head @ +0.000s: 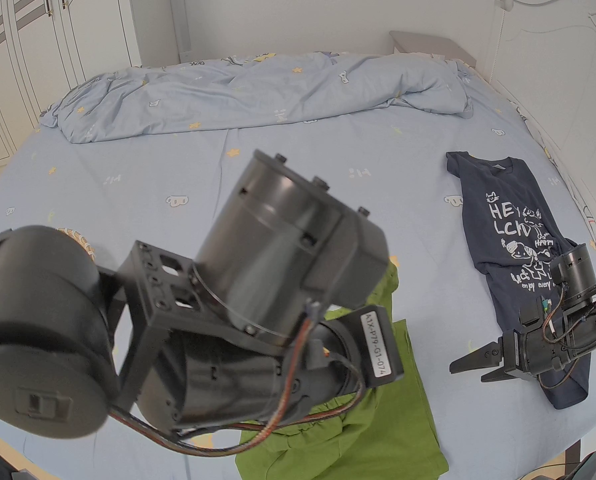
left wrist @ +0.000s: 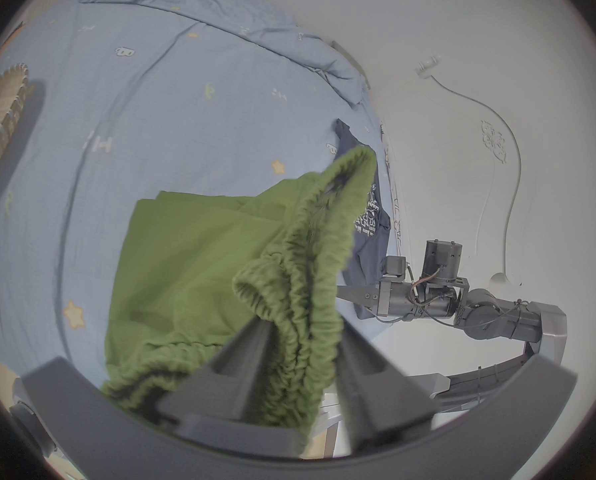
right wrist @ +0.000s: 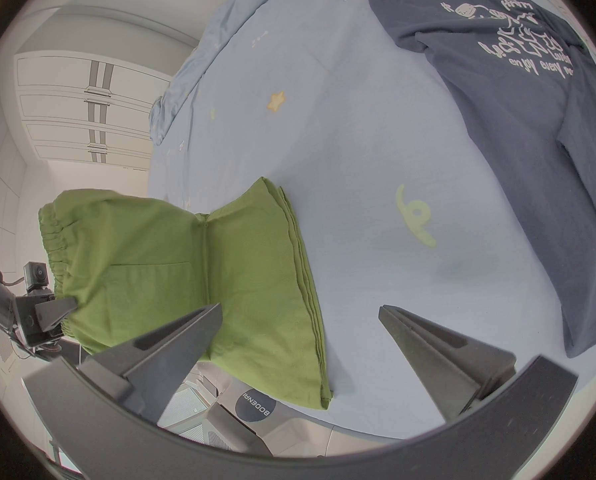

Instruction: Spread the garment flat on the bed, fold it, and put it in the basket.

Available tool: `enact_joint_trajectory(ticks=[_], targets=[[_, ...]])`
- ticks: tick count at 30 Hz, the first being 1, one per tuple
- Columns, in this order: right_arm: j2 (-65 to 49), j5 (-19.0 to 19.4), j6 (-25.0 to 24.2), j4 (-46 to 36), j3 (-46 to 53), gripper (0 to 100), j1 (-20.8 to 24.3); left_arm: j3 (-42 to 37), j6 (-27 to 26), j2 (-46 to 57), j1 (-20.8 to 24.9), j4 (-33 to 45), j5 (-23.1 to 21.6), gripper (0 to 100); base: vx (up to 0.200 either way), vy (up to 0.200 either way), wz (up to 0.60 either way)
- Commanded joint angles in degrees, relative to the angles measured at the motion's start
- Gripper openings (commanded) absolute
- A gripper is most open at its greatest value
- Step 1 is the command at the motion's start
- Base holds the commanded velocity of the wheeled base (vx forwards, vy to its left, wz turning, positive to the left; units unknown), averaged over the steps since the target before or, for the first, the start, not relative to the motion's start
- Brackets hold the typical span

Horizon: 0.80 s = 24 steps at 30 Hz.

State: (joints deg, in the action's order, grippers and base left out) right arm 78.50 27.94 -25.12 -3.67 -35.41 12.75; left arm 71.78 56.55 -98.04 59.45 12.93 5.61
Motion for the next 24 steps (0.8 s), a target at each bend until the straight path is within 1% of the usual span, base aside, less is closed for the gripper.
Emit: enact_joint_trajectory(ticks=[1,8,12,13,15,16,17,18,19,20,21,22,23,24], targets=[[0.2,0.0,0.0,0.0,0.0,100,0.0,-0.1,0.0,-2.3,1.1,-1.2,0.0,100,0.000,0.000,0.00],[0.1,0.0,0.0,0.0,0.0,100,0.0,-0.1,0.3,-3.8,1.2,-5.9,-0.1,100,0.000,0.000,0.00],[0.1,0.0,0.0,0.0,0.0,100,0.0,-0.2,1.4,-3.6,0.8,-6.2,-0.1,100,0.000,0.000,0.00],[-0.1,0.0,0.0,0.0,0.0,100,0.0,-1.1,1.6,-2.6,-0.2,-5.9,-0.3,100,0.000,0.000,0.00],[-0.4,0.1,0.0,0.0,-0.2,100,0.1,-3.8,1.5,0.0,-2.9,-6.0,-1.2,100,0.000,0.000,0.00],[-0.7,0.2,0.0,0.0,-0.5,100,0.1,-5.7,1.5,1.4,-4.2,-6.1,-2.4,100,0.000,0.000,0.00],[-1.7,0.2,-0.1,0.0,-0.9,100,0.4,-8.0,1.1,3.3,-5.9,-6.3,-4.6,100,0.000,0.000,0.00],[-2.0,0.2,-0.2,0.0,-1.0,100,0.6,-8.5,1.0,3.7,-6.5,-6.3,-5.3,100,0.000,0.000,0.00],[-3.8,0.4,-0.3,0.0,-2.0,100,1.0,-11.5,0.2,6.5,-10.1,-6.6,-9.1,100,0.000,0.000,0.00],[-4.6,0.5,-0.4,-0.2,-3.1,100,1.7,-13.5,-1.1,7.9,-12.6,-6.6,-11.4,100,0.000,0.000,0.00],[-4.9,0.5,-0.5,-0.2,-3.7,100,2.5,-15.1,-2.6,8.5,-14.7,-6.7,-13.0,100,0.000,0.000,0.00],[-4.9,0.5,-0.5,-0.2,-3.7,100,2.5,-15.1,-2.6,8.5,-14.7,-6.7,-13.0,100,0.000,0.000,0.00],[-5.3,0.5,-0.5,0.0,-5.3,100,5.6,-20.6,-7.4,9.3,-21.1,-8.7,-17.3,100,0.000,0.000,0.00],[-5.3,0.5,-0.5,0.0,-5.8,100,6.5,-22.3,-8.4,9.3,-22.6,-9.9,-18.4,100,0.000,0.000,0.00]])
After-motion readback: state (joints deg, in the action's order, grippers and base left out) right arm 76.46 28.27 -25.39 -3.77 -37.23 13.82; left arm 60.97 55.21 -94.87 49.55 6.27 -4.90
